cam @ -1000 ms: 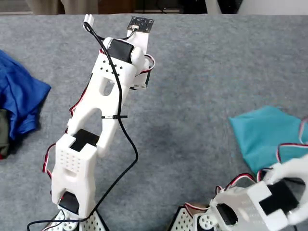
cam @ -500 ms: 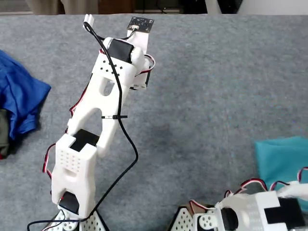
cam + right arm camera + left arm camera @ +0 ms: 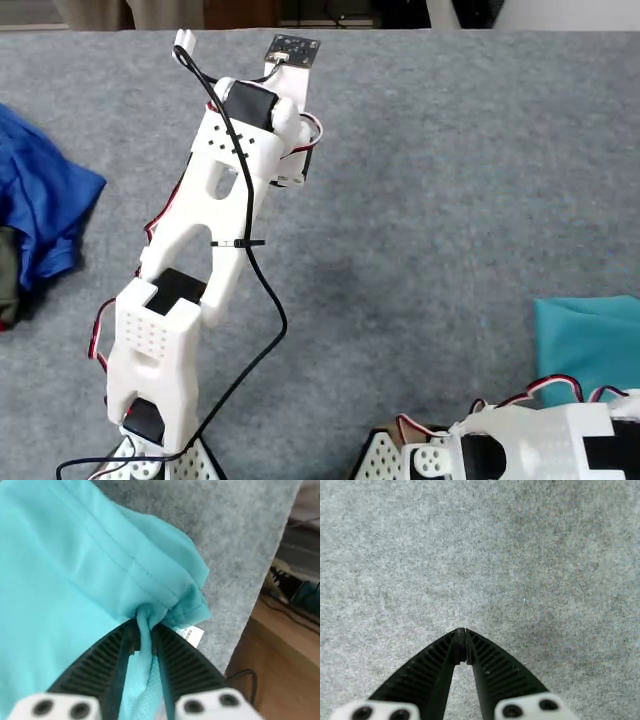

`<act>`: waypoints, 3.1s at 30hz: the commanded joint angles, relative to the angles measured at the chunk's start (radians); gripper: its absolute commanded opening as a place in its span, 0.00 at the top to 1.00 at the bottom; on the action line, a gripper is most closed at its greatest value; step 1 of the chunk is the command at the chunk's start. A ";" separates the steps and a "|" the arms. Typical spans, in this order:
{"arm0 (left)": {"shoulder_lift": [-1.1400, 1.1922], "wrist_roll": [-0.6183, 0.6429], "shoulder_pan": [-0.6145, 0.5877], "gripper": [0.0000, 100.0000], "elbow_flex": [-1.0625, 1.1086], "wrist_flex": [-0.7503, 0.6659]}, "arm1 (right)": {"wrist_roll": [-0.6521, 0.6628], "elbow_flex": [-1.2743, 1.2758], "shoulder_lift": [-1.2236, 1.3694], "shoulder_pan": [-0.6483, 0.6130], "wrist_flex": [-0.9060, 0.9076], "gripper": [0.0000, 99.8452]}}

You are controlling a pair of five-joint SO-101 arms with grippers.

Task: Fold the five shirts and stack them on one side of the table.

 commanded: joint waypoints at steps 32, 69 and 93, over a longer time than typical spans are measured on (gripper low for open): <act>-0.073 -0.002 -0.003 0.98 -0.044 0.026 | -0.292 -0.064 -0.124 -0.702 0.247 0.83; -0.073 -0.003 0.011 0.98 -0.049 0.026 | -0.295 -0.079 0.062 -0.618 0.221 0.83; -0.071 0.000 0.015 0.98 -0.046 0.026 | -0.292 -0.162 0.131 -0.631 0.295 0.99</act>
